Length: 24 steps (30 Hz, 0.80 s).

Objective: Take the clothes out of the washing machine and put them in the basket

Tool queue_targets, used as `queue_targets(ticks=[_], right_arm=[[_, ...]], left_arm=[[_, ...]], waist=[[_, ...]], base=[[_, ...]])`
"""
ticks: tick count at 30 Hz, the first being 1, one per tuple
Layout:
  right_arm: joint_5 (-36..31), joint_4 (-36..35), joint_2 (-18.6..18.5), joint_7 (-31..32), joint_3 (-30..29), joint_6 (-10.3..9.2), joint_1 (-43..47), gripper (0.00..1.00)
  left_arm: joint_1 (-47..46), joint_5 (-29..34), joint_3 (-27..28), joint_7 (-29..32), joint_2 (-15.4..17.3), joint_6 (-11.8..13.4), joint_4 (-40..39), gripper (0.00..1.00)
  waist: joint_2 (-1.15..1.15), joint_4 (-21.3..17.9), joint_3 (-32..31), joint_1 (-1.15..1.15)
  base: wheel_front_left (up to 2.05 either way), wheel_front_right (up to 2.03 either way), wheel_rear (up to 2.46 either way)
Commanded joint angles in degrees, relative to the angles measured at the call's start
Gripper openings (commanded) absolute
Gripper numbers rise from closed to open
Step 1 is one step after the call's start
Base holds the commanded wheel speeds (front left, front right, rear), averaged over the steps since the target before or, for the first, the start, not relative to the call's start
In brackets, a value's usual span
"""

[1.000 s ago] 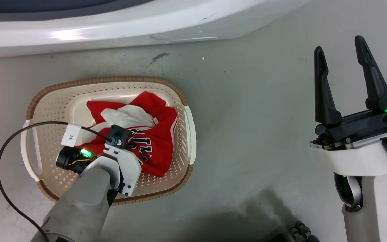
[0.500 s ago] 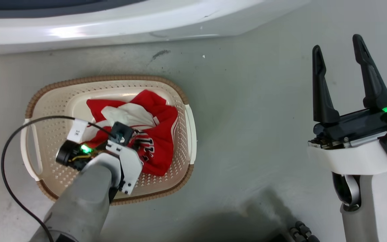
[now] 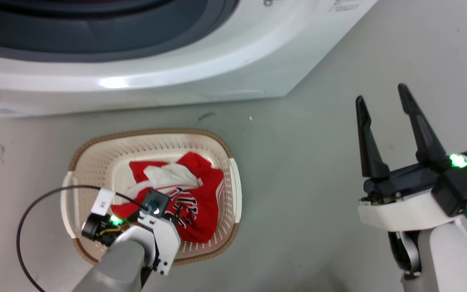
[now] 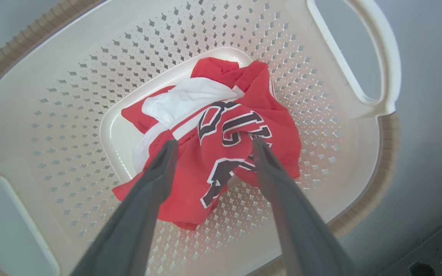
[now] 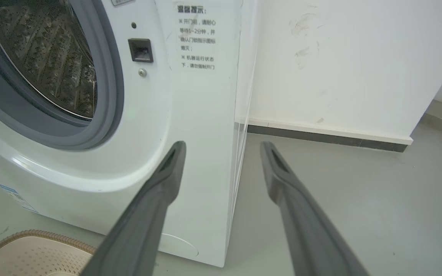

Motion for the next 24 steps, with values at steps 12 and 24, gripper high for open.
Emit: queue_targets(ticks=[12, 24], right_arm=[[-0.88, 1.75, 0.08, -0.12, 0.21, -0.06, 5.72, 1.00], [-1.56, 2.84, 0.08, -0.12, 0.55, -0.06, 10.01, 1.00]], left_arm=[[9.62, 0.17, 6.34, -0.66, 2.63, 4.83, -17.76, 1.00], [22.02, 5.70, 19.19, -0.67, 3.17, 9.57, -39.28, 1.00]], waist=[[0.00, 2.72, -12.33, 0.00], [0.00, 4.90, -20.28, 0.00]], base=[[0.00, 0.00, 0.00], [0.00, 0.00, 0.00]])
